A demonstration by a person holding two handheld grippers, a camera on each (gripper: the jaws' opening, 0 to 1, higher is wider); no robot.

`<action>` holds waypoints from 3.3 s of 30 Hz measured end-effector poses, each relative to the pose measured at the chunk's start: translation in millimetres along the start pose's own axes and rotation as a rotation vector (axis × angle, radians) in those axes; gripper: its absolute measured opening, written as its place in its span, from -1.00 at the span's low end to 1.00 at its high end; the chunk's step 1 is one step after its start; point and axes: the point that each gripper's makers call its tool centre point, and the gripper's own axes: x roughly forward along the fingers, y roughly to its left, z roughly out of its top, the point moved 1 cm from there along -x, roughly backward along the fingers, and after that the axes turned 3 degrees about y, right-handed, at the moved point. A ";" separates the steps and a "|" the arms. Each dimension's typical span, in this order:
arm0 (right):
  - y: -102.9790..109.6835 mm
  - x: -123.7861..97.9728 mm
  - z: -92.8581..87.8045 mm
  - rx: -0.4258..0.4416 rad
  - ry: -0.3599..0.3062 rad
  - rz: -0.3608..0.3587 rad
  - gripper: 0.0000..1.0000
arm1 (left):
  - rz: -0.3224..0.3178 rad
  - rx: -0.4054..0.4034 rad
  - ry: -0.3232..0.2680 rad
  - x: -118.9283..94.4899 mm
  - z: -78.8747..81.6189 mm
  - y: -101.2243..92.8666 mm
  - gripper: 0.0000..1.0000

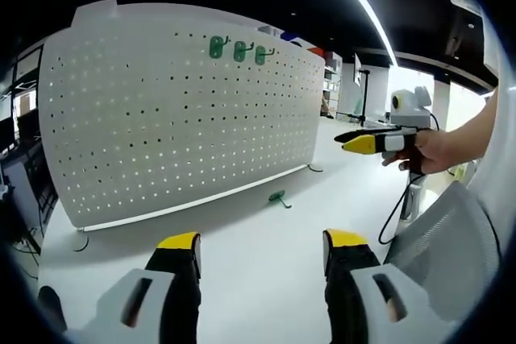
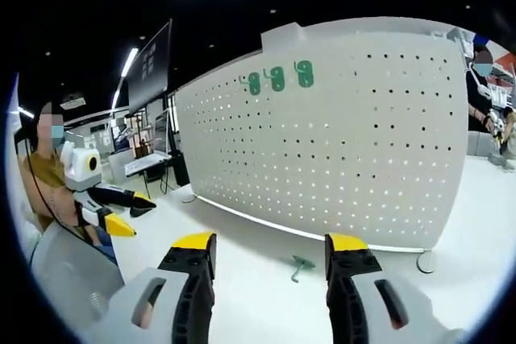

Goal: Insert the hook assembly into the mounting plate slot until the hook locks in place.

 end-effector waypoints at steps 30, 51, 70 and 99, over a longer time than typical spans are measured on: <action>7.4 -15.6 -35.3 0.039 0.096 0.023 0.09 | -0.003 0.001 0.008 -1.0 -3.5 6.9 0.32; 12.9 -24.3 -55.9 0.054 0.151 0.040 0.12 | -0.017 -0.006 0.030 -0.2 -10.3 7.1 0.36; 14.1 -25.5 -58.7 0.053 0.166 0.036 0.13 | -0.040 0.000 0.042 5.2 -7.6 5.0 0.39; 12.7 -27.1 -60.1 0.047 0.179 0.018 0.13 | -0.215 0.186 0.183 64.2 15.0 -5.0 0.39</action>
